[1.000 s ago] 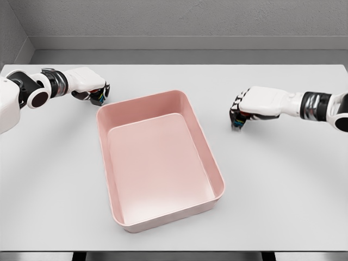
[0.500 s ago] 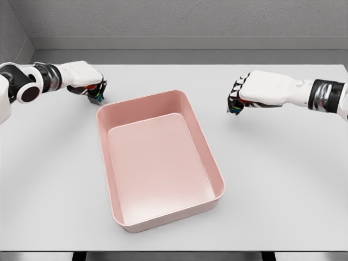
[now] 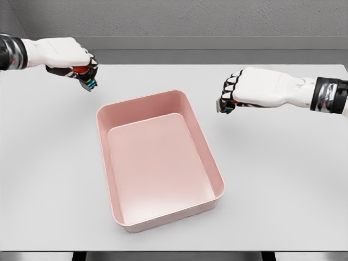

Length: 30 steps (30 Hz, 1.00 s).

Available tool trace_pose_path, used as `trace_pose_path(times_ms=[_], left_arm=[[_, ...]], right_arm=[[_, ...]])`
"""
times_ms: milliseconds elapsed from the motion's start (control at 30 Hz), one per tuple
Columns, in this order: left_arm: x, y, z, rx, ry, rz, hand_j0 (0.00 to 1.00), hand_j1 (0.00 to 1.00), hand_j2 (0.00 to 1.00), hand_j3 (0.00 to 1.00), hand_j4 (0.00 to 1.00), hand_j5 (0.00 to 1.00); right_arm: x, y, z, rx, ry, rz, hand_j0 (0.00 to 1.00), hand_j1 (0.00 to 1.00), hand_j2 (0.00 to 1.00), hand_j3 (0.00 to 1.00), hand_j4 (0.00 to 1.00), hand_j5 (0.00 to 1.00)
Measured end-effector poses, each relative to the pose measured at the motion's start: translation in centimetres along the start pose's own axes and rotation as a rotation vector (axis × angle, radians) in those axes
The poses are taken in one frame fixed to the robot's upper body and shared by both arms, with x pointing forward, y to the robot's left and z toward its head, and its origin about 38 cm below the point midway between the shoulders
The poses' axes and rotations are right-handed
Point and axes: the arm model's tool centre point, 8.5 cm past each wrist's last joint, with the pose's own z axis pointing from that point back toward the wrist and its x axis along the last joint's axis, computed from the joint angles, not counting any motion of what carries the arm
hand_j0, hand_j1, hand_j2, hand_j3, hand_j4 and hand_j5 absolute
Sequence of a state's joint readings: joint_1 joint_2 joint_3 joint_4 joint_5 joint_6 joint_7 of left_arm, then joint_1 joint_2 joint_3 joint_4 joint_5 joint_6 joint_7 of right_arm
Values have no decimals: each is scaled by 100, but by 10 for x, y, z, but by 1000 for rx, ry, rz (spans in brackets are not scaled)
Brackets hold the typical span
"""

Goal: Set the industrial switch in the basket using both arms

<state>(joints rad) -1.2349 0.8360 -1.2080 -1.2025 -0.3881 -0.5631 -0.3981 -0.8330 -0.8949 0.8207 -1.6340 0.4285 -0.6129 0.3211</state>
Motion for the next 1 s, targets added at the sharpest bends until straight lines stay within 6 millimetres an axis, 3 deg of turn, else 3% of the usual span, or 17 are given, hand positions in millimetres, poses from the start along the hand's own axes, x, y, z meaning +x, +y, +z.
trace_pose_path(times_ms=[233,367,500,767,1000], left_arm=[[24,24,33,63,-95,-58,45,45,45,45,45,45],[38,37,37,99,-147,-67,46,46,46,46,46,46],[71,42,37,113,-236,-106,46,46,46,46,46,46],[99,39,39,103,-314,-135,47,47,47,47,47,47],[128,12,29,60,-402,-110,47,47,47,47,47,47]], right_arm=[[17,-10,-9,-25,-54,26,47,47,47,47,47,47],[25,-14,-13,-36,-80,37,47,47,47,47,47,47],[33,-12,-16,-40,-102,34,47,47,47,47,47,47],[42,-11,-23,-47,-132,31,47,47,47,47,47,47],[50,-7,-35,-62,-163,12,47,47,47,47,47,47]])
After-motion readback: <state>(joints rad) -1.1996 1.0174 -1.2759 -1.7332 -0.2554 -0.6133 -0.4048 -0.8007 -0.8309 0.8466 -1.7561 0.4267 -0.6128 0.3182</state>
